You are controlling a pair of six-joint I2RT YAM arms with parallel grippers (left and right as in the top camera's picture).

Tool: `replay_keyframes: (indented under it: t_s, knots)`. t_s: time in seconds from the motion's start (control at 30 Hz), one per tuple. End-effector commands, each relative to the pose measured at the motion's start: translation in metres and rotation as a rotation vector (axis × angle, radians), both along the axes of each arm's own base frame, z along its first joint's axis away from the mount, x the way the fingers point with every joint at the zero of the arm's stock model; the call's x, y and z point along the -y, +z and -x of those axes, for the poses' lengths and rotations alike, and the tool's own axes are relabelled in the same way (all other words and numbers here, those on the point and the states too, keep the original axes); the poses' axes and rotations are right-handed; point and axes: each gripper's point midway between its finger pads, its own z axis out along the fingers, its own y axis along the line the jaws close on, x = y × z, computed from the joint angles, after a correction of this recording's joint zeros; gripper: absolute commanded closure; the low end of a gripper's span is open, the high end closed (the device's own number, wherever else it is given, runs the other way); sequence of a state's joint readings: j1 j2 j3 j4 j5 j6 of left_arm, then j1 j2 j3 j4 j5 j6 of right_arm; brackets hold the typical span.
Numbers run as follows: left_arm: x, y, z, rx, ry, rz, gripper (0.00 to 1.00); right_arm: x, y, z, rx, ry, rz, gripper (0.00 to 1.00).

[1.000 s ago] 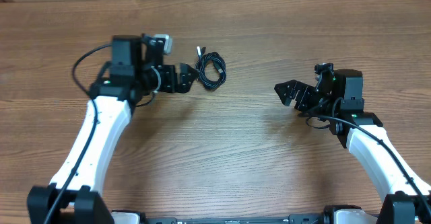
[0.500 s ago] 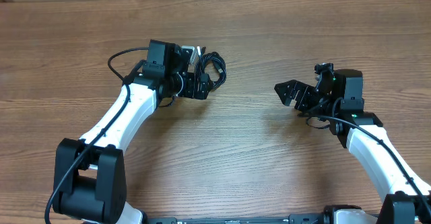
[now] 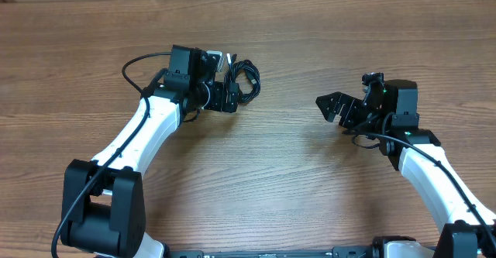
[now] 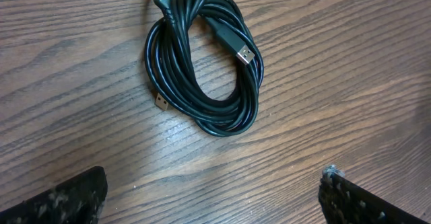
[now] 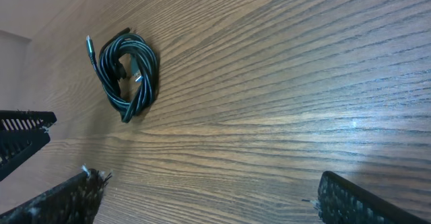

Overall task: Untangle cables
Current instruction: 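Lower the left gripper over the coiled black cable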

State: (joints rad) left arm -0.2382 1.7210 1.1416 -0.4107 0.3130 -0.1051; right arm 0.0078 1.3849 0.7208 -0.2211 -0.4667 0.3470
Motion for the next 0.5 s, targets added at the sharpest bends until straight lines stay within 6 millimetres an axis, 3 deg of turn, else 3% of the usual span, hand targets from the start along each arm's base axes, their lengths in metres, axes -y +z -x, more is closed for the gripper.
replay_keyframes:
  t_s: [0.0, 0.47]
  knots:
    - [0.0017, 0.0038, -0.0053, 0.017, -0.003, -0.006, 0.0, 0.0014, 0.0079, -0.0075, 0.024, -0.005, 0.001, 0.0]
    - [0.0023, 0.0041, -0.0052, 0.006, 0.018, 0.009, 0.0, 0.0014, 0.0079, -0.0075, 0.024, -0.005, 0.002, 0.0]
